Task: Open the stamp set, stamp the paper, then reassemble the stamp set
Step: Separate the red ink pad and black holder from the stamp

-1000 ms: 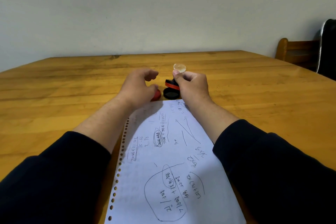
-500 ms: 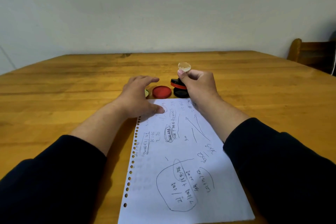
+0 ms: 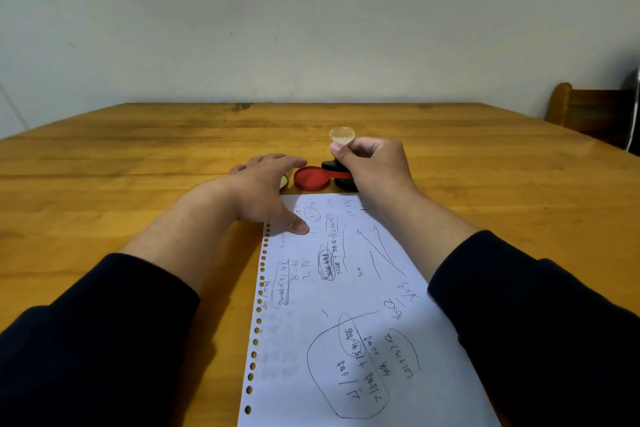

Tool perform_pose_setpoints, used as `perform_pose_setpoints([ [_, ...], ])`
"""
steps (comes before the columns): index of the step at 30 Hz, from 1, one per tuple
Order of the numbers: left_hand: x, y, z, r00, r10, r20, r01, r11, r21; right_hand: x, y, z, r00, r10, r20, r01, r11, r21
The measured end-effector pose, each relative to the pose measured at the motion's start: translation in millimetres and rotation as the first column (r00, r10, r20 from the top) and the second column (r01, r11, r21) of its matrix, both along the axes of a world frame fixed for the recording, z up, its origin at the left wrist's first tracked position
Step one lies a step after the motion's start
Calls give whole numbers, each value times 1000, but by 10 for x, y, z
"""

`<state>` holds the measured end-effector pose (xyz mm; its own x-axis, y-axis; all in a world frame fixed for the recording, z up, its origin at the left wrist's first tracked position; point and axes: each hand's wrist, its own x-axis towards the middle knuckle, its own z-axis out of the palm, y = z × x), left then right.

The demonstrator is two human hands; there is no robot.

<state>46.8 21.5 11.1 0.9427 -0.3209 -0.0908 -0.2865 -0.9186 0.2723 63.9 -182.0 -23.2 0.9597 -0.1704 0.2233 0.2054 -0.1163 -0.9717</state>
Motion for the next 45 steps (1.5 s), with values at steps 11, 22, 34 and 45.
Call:
perform_pose_setpoints([
  [11,163,-191,27,973,102,208,77,703,-707,15,97,277,999,48,-12,-49,990,-131],
  [22,300,-159,-200,951,68,301,183,664,-725,143,162,152,990,141,6,-140,986,-94],
  [34,352,-138,-311,949,114,293,117,737,-666,133,152,200,991,114,66,-106,988,-112],
  [45,362,-145,-345,956,76,284,124,772,-623,135,170,170,992,111,67,-100,984,-150],
])
